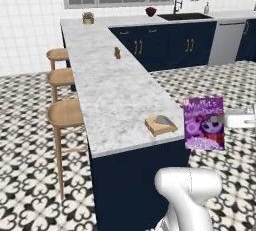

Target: Pick the cereal and place it on the digital scale for weighing, and close the cabinet.

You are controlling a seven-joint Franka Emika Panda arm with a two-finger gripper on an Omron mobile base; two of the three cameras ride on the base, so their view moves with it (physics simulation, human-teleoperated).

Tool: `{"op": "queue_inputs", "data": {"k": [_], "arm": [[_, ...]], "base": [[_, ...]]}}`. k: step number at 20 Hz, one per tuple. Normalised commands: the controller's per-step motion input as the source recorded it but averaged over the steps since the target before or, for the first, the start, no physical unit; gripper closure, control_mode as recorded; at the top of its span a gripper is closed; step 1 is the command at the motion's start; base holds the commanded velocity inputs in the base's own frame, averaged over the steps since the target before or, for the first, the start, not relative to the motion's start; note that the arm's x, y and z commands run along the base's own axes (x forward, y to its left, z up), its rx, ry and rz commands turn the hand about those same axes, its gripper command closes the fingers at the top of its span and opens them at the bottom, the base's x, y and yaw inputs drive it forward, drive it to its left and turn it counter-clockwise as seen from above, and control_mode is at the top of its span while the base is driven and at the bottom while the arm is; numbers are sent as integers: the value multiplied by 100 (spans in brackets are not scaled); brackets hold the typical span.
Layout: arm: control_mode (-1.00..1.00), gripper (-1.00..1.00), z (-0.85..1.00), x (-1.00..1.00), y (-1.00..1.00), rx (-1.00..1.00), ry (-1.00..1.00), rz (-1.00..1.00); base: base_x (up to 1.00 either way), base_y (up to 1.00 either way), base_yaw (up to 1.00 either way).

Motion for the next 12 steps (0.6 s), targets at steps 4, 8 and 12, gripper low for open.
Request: {"op": "queue_inputs", "data": {"k": [4,8,12], "arm": [[100,100,0,0,0,0,0,0],[100,100,0,0,0,0,0,0],[-100,100,0,19,-6,1,2,6]], "base": [[27,-26,21],[20,-22,22],[14,-12,10]]}}
